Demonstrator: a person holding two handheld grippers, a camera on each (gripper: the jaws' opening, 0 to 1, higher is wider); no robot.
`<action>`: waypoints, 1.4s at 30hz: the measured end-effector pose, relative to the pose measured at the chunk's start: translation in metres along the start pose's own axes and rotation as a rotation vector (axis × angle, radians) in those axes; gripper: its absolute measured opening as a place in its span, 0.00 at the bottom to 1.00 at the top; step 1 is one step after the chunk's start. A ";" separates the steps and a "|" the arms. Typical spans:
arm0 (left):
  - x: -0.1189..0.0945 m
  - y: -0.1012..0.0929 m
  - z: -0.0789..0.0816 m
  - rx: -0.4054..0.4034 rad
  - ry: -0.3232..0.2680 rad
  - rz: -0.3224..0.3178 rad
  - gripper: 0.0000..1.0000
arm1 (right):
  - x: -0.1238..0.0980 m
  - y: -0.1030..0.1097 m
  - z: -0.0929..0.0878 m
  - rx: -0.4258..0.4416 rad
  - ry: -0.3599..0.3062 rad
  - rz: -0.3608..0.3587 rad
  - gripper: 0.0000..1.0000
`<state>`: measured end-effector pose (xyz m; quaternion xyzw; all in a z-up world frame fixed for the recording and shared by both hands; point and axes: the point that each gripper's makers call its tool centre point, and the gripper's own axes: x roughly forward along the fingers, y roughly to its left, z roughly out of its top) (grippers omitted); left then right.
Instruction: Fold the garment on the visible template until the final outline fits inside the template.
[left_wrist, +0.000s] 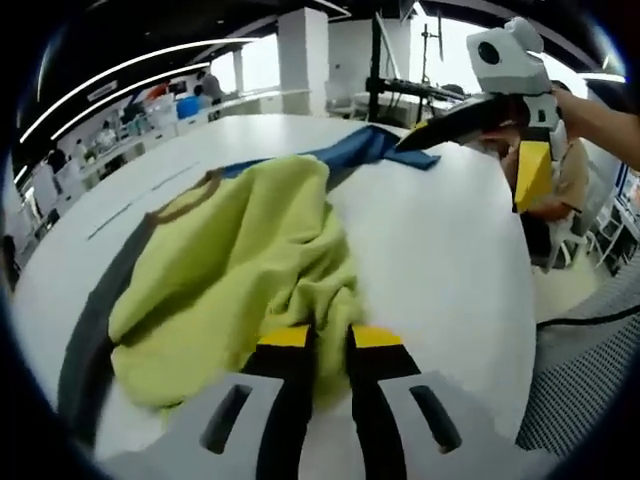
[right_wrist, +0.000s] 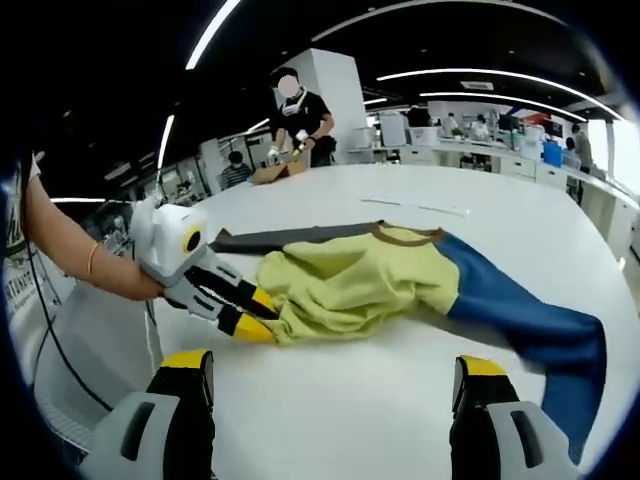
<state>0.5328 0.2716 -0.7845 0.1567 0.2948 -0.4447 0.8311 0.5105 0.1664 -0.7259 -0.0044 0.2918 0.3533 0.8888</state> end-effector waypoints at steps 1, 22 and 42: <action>-0.001 0.000 0.001 -0.001 -0.001 0.000 0.02 | 0.000 0.001 0.000 0.000 -0.001 -0.001 0.99; -0.041 0.051 0.090 -0.146 -0.234 -0.043 0.01 | -0.002 -0.002 0.012 0.042 -0.055 -0.035 0.96; 0.001 0.138 0.077 -0.256 -0.154 0.134 0.01 | 0.004 -0.017 0.014 0.105 -0.072 -0.084 0.78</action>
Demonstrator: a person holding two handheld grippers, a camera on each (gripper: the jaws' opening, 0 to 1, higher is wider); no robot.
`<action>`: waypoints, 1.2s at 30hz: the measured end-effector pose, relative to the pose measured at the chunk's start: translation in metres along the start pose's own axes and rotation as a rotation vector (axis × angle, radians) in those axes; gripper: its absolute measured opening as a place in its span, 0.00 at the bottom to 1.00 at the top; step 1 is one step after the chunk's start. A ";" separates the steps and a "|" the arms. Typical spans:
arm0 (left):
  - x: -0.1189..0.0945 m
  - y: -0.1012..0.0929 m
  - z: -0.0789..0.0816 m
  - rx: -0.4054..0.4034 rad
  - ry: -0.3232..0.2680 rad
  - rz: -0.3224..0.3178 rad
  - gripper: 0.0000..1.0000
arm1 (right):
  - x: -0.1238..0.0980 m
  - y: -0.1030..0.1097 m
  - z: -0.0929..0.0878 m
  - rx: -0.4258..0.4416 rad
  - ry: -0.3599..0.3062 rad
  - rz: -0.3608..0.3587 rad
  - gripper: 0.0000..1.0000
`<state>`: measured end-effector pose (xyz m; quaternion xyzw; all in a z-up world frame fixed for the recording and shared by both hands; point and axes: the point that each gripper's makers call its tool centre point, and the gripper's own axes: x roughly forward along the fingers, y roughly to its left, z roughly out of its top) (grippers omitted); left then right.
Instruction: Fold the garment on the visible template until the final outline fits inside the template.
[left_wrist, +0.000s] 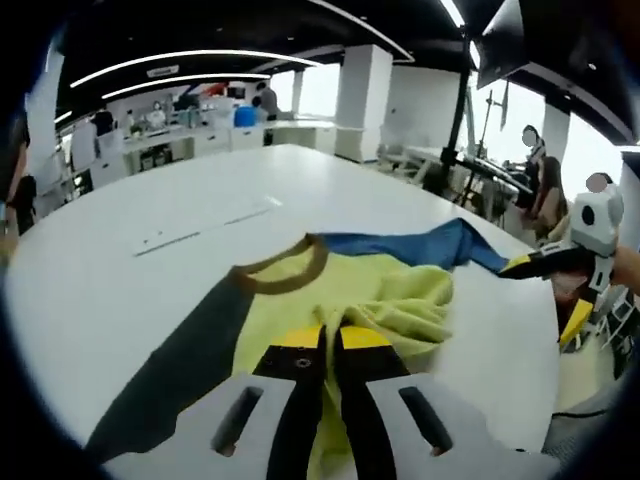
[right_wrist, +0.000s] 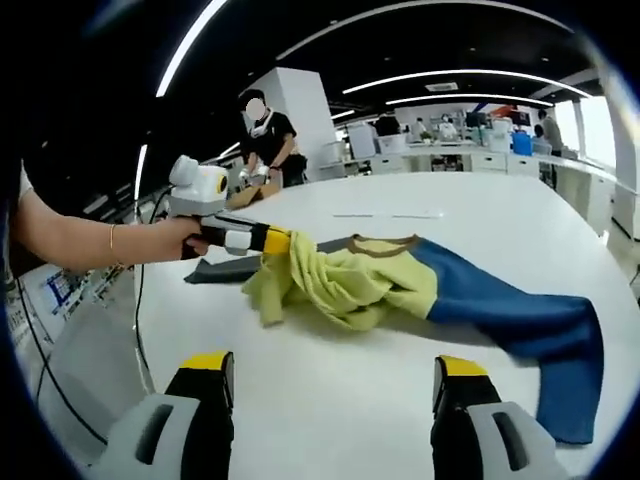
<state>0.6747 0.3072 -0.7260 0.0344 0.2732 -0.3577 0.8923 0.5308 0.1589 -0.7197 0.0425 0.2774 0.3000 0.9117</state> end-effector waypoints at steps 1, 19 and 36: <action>0.002 0.003 -0.001 -0.008 0.002 0.002 0.01 | 0.001 -0.001 0.000 0.000 0.002 0.000 0.77; 0.026 0.032 -0.031 0.007 0.096 0.057 0.02 | 0.014 -0.008 -0.007 0.021 0.033 0.003 0.73; -0.034 0.021 -0.017 0.028 0.013 0.065 0.28 | 0.023 -0.007 0.006 0.036 0.015 0.035 0.69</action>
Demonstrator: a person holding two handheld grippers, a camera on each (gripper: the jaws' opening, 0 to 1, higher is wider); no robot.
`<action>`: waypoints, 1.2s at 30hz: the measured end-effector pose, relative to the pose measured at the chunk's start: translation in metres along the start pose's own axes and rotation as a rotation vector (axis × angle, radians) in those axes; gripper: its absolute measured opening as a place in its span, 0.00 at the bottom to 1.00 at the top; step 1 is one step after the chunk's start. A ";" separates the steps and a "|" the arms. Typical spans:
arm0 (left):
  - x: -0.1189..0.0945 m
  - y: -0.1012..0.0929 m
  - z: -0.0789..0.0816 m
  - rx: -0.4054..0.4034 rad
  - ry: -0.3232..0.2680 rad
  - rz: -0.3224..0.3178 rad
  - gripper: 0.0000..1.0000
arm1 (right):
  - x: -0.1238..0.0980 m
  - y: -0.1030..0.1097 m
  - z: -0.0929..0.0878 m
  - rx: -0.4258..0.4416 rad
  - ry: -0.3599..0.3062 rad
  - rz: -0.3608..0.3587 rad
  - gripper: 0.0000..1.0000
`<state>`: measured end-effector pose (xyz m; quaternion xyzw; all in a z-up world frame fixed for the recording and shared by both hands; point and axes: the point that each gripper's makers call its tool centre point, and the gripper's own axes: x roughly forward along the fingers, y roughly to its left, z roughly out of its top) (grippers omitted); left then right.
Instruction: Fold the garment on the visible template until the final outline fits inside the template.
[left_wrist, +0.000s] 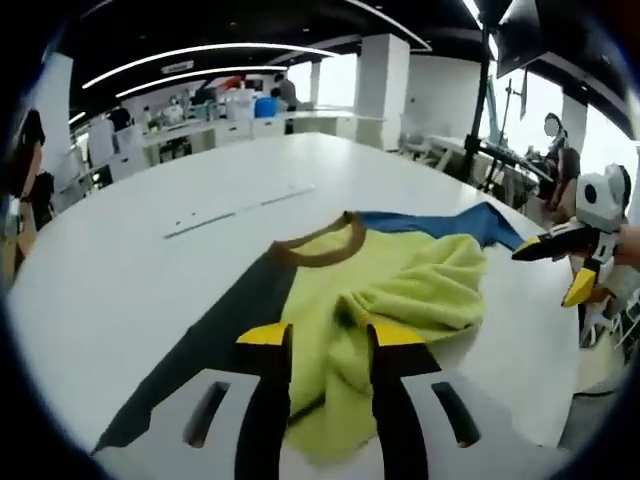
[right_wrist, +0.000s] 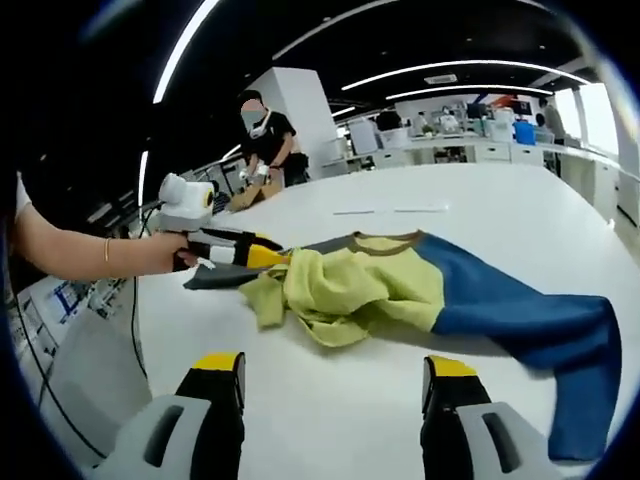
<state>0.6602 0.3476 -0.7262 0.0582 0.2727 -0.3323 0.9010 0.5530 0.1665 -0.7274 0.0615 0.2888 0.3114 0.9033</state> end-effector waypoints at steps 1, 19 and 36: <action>-0.003 -0.002 -0.001 -0.006 -0.002 -0.004 0.29 | 0.001 0.000 0.000 -0.001 0.003 0.001 0.68; -0.025 -0.050 -0.041 -0.187 -0.002 0.065 0.23 | 0.031 -0.023 -0.002 -0.022 0.054 -0.020 0.46; -0.006 -0.067 -0.064 -0.312 0.026 0.177 0.20 | 0.063 -0.036 -0.005 -0.041 0.085 -0.041 0.35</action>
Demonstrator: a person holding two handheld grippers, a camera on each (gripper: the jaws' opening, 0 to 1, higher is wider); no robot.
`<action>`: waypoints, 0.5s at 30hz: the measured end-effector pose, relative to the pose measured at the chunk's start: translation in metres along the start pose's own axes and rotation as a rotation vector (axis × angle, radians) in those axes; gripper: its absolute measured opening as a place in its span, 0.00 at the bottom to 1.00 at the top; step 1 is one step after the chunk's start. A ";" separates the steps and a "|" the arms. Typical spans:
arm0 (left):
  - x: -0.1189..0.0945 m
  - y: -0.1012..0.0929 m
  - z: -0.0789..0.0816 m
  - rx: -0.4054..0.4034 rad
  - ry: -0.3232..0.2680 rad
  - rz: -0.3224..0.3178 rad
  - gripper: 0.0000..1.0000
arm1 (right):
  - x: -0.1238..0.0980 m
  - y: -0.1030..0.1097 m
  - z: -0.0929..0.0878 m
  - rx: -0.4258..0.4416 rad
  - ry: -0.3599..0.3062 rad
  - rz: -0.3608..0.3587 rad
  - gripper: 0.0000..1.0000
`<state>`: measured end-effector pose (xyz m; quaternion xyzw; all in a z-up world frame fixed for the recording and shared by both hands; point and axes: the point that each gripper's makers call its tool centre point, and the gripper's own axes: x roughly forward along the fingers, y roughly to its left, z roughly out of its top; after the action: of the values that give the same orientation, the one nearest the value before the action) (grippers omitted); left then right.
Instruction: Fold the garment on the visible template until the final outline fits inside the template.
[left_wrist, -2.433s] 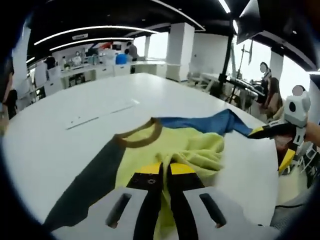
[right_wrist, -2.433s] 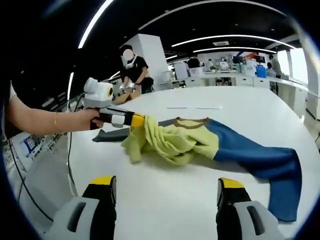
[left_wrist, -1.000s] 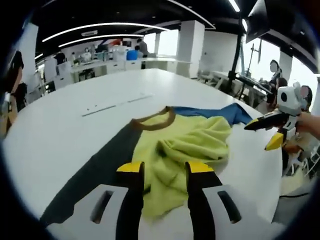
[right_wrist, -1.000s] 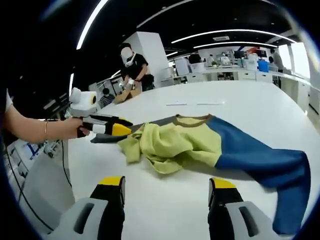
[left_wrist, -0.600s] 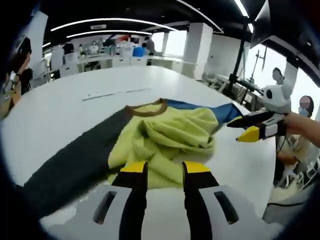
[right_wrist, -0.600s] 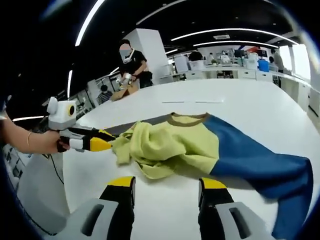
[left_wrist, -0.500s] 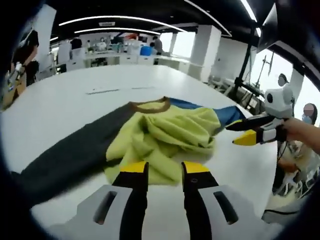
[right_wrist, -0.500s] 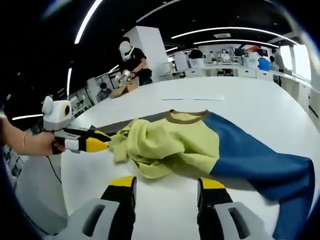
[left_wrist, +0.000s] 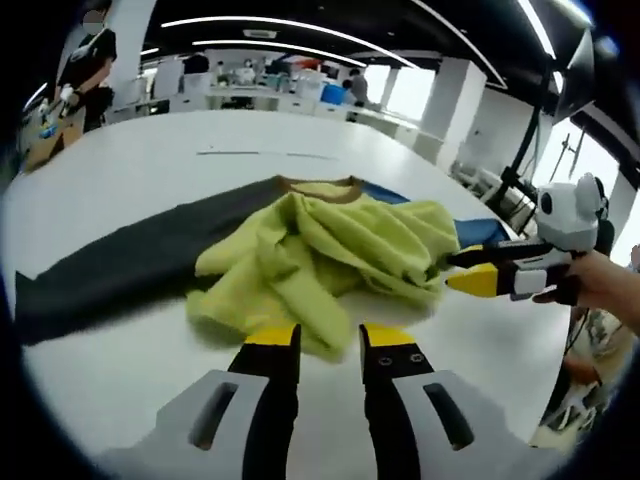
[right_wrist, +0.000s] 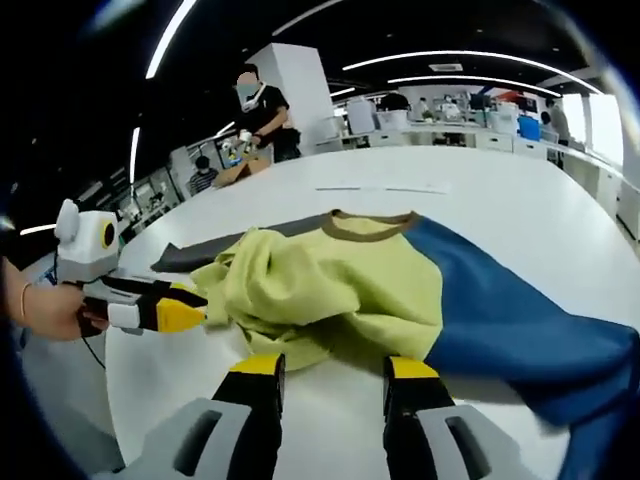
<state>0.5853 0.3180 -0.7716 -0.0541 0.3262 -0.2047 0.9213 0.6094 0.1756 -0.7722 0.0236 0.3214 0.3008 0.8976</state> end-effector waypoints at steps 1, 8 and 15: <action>0.000 0.001 -0.001 0.002 -0.004 0.013 0.20 | 0.001 0.000 0.001 0.001 -0.002 0.000 0.34; 0.004 0.002 -0.002 -0.035 -0.006 0.045 0.19 | 0.008 0.000 0.004 0.002 -0.010 0.007 0.28; 0.007 0.003 -0.001 -0.081 -0.009 0.061 0.15 | -0.001 0.002 0.006 -0.009 -0.005 0.036 0.26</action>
<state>0.5909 0.3180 -0.7776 -0.0822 0.3316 -0.1630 0.9256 0.6112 0.1776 -0.7665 0.0261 0.3173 0.3182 0.8930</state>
